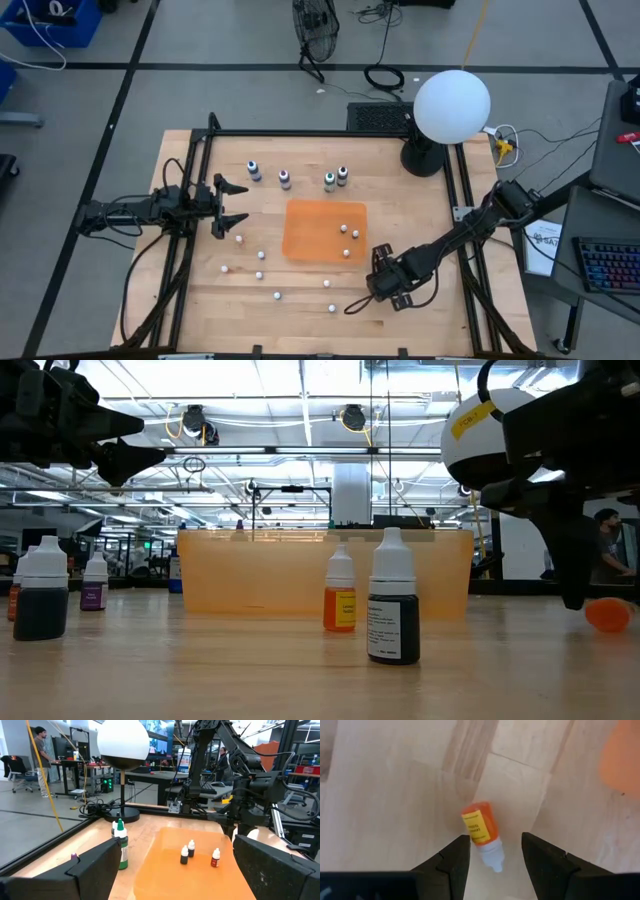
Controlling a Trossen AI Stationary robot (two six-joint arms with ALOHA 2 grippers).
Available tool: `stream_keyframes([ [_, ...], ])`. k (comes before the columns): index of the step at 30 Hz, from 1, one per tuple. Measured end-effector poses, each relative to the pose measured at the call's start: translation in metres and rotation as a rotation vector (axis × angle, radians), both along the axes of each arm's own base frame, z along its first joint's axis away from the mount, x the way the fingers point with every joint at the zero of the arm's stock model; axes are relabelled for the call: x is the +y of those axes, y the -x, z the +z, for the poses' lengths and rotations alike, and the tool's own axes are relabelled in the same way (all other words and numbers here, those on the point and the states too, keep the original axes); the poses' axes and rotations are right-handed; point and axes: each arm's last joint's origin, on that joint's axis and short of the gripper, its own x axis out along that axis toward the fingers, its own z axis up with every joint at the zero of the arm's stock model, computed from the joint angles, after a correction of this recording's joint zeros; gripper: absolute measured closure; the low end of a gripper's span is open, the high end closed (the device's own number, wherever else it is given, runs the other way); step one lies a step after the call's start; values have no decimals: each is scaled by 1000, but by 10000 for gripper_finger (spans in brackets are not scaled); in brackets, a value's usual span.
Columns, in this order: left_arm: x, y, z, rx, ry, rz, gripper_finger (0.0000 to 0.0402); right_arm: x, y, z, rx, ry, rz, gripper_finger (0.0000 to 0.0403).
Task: Pick & Place food coloring
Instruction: Put the small orange food coloring bottle into the orange bin
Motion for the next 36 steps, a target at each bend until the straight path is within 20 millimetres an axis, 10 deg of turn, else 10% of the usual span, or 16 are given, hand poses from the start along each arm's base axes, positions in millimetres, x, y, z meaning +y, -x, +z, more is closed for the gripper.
stream_keyframes([
  [17, 0, 0, 0, 0, 0, 0, 23, -3, 8, -18, -40, -28, -23, 242],
  [26, 0, 0, 0, 0, 0, 0, 23, -4, 8, -19, -39, -33, -100, 356],
  [36, 0, 0, 0, 0, 0, 0, 23, 1, 19, 24, -245, -61, -144, 356],
])
